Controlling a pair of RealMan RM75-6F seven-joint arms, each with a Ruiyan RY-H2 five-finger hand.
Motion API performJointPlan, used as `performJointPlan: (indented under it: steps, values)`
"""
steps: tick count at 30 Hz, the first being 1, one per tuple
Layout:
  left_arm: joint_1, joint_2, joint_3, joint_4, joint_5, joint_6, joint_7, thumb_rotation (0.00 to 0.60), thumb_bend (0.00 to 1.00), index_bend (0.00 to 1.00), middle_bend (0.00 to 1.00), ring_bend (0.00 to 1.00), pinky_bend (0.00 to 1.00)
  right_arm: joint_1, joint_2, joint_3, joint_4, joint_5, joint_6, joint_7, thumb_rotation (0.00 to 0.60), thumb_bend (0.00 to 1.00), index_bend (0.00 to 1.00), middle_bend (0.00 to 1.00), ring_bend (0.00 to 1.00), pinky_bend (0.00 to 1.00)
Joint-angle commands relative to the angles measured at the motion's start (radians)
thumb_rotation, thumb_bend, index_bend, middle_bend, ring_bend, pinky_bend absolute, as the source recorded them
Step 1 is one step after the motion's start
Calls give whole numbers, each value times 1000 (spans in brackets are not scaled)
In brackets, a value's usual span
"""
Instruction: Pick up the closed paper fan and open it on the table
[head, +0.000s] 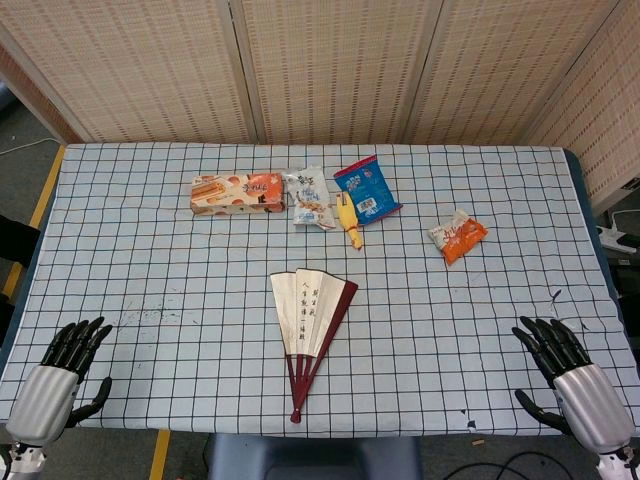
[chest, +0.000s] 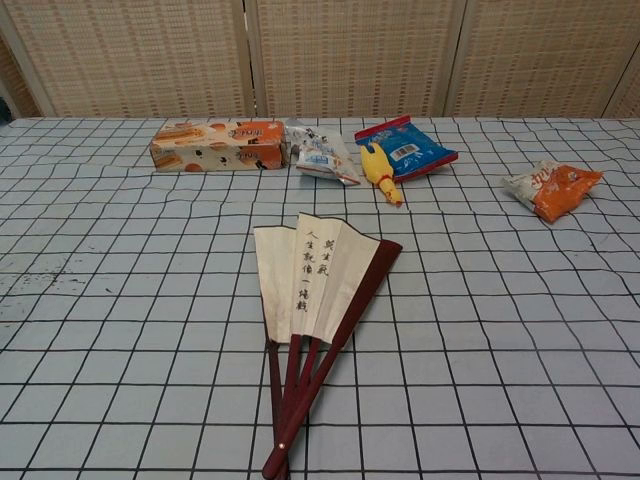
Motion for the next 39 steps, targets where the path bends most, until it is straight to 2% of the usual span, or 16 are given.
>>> performJointPlan:
  steps: [1, 4, 9, 14, 19, 25, 30, 39]
  values:
    - [-3, -1, 4, 0, 3, -8, -1, 563, 471, 0, 0, 0, 64, 0, -3, -1, -1, 6, -9, -13, 600, 213, 0, 0, 0, 0]
    - [-10, -6, 5, 1, 5, -22, 1, 562, 471, 0, 0, 0, 66, -1, -13, 0, 2, 9, -15, -31, 600, 213, 7, 0, 0, 0]
    - [-17, -6, 7, 9, 1, -37, -3, 574, 471, 0, 0, 0, 70, 34, -77, 12, 23, -4, -77, -91, 600, 213, 90, 0, 0, 0]
    - [-22, -10, -6, 26, -4, -39, 28, 596, 470, 0, 0, 0, 74, 125, -210, 74, 35, -22, -181, -211, 600, 213, 250, 0, 0, 0]
    - [-22, -17, -21, 42, -50, -56, 59, 599, 470, 0, 0, 0, 77, 237, -356, 137, 68, 40, -356, -312, 600, 213, 295, 0, 0, 0]
    - [-28, -23, -55, 73, -124, -78, 47, 600, 450, 0, 0, 0, 82, 368, -550, 206, 225, 110, -496, -332, 600, 212, 385, 0, 0, 0]
    - [-24, -41, -54, 126, -164, -102, 30, 600, 447, 0, 0, 0, 83, 446, -684, 224, 367, 132, -544, -315, 600, 206, 400, 0, 0, 0]
    - [-43, -45, -74, 106, -201, -132, 70, 600, 444, 0, 0, 0, 84, 513, -867, 215, 556, 133, -507, -292, 600, 201, 404, 0, 0, 0]
